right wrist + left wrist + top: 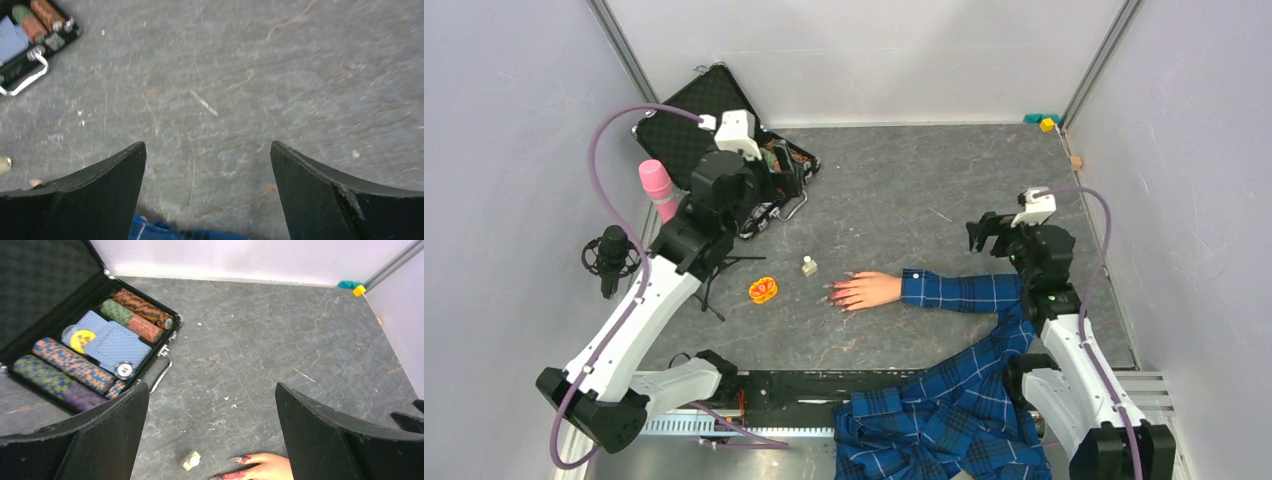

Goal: Paint the nails
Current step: Reset both arms

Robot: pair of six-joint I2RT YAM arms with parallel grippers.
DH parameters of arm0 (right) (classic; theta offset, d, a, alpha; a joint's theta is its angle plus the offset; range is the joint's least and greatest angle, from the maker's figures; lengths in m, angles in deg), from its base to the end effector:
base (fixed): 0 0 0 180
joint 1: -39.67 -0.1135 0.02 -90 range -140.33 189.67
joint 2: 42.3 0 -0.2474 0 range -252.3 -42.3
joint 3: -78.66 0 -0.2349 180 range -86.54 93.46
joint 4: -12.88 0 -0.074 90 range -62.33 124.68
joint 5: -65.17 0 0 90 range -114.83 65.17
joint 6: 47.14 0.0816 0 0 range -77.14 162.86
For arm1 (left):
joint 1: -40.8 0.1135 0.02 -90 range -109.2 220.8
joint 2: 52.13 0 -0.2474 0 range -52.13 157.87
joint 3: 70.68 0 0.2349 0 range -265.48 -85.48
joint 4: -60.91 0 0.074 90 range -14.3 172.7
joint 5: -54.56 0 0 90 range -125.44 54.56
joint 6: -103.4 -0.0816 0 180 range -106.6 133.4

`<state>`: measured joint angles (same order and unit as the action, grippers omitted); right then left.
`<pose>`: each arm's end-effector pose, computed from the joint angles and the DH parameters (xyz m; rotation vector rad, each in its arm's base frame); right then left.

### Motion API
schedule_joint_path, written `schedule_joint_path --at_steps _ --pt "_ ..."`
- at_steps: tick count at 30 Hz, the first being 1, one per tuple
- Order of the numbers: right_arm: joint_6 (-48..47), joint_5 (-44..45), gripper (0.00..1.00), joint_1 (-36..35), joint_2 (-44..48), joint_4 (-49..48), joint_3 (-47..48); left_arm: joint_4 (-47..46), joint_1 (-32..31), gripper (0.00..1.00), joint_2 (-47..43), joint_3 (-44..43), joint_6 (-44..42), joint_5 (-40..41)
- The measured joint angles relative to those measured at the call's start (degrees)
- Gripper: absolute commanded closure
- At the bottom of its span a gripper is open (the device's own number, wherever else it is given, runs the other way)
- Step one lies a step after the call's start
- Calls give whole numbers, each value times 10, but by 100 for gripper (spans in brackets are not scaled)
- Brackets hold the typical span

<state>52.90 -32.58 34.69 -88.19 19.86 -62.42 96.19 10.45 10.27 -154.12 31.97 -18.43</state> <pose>0.2294 0.0310 0.2253 -0.0160 1.8227 0.3083 0.2468 -0.1168 0.3797 -0.0237 1.8209 -0.3364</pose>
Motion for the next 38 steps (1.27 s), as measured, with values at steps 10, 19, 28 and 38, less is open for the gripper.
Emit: schedule_joint_path --at_steps 10,19,28,38 --pt "-17 -9 2 45 127 -20 27 124 8 0 -142 -46 -31 56" --pt "-30 24 2 45 228 -110 -75 108 8 0 -299 94 -69 109" --pt "-44 34 2 45 228 -110 -78 107 8 0 -300 116 -73 125" --pt "-50 35 2 45 231 -109 -78 101 8 0 -302 120 -73 125"
